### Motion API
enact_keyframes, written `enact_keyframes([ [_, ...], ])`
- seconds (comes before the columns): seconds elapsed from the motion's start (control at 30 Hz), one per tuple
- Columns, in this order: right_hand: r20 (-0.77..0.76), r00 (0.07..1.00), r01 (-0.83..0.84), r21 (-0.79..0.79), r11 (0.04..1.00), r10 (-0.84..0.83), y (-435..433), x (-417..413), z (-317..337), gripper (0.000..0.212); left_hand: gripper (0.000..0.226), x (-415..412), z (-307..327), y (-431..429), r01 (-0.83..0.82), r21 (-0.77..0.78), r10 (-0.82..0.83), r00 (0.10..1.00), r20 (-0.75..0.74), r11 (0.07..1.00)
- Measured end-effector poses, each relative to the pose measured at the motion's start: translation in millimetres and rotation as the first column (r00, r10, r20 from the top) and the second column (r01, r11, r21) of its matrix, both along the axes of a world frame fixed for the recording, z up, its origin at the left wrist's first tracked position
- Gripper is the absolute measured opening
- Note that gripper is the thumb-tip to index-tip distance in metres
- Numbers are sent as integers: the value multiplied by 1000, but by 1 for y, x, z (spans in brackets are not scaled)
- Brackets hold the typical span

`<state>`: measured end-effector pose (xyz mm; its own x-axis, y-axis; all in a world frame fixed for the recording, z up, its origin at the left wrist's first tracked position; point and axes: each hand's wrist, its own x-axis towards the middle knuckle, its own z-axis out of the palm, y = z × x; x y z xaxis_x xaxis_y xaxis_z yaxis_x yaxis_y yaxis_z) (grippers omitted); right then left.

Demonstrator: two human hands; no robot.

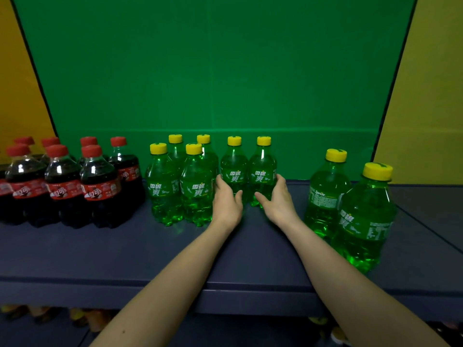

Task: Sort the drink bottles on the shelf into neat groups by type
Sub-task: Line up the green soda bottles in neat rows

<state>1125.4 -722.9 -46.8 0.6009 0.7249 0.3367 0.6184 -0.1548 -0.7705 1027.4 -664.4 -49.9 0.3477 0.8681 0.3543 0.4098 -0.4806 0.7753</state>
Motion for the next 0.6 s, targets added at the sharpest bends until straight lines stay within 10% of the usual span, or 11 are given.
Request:
enact_keyframes([
  [0.6,103,980,-178,46,983,172,-95,-37,6,62,71,-6,6,-21,9,49,-9,1000,-5,999],
])
